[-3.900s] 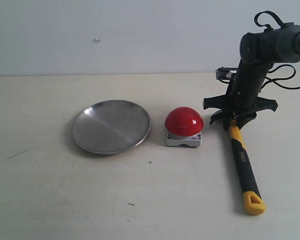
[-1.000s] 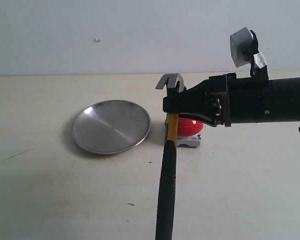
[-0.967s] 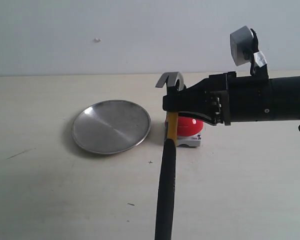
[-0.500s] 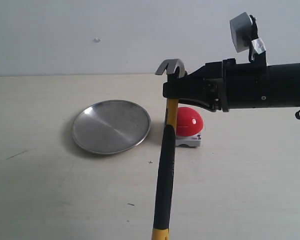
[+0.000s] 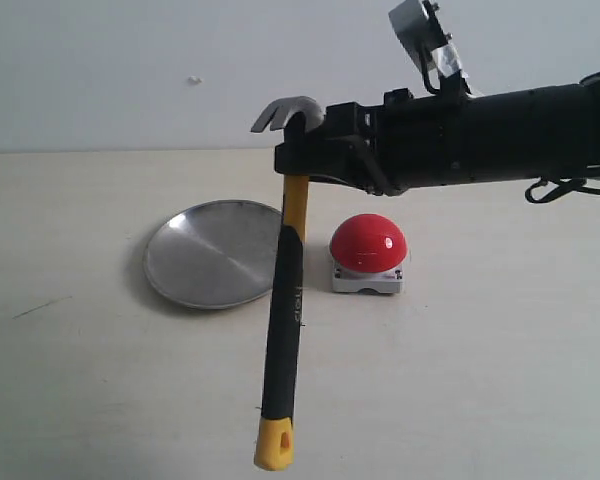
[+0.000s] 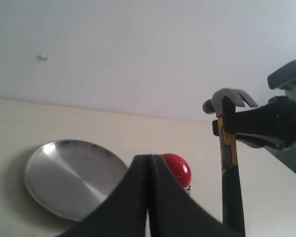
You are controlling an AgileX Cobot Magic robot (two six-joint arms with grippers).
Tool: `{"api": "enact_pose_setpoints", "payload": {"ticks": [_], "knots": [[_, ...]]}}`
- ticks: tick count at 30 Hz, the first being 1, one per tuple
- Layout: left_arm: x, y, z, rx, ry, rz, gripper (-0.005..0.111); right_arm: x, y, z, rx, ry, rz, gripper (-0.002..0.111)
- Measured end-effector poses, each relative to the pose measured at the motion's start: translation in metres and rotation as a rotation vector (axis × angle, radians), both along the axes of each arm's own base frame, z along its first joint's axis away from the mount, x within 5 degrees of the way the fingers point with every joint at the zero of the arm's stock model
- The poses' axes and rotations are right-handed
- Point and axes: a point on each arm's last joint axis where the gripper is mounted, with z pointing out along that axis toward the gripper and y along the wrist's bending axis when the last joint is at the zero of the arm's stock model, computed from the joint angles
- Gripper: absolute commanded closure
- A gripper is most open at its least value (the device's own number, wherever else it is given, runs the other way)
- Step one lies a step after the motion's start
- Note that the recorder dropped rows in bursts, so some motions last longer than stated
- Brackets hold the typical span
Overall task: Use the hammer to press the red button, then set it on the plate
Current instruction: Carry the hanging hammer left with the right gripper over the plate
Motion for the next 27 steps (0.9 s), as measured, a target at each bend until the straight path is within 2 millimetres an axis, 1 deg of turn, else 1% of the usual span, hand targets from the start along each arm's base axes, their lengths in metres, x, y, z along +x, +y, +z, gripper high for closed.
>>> {"api": "enact_pose_setpoints", "payload": {"ticks": [5,9,11,13,18,21,27], "knots": [[0.014,-0.002,-0.008,0.019,0.086,-0.029,0.076,0.007,0.017,0.012,-0.031,-0.03,-0.041,0.108],[0.018,-0.005,-0.013,0.026,0.106,-0.063,0.067,0.012,0.033,0.024,-0.011,-0.048,-0.029,0.108],[0.019,-0.007,-0.014,0.017,0.111,-0.094,0.064,0.015,0.04,0.025,0.001,-0.038,-0.024,0.108],[0.019,-0.01,-0.015,0.013,0.111,-0.13,0.061,0.019,0.047,0.021,0.0,-0.028,-0.016,0.108],[0.022,-0.012,-0.02,0.019,0.134,-0.173,0.057,0.026,0.065,0.005,-0.026,0.006,-0.009,0.108],[0.025,-0.013,-0.026,0.028,0.167,-0.18,0.056,0.028,0.069,0.001,-0.027,0.027,-0.013,0.108],[0.028,-0.014,-0.031,0.026,0.203,-0.196,0.056,0.029,0.068,0.001,-0.028,0.027,-0.022,0.108]]}}
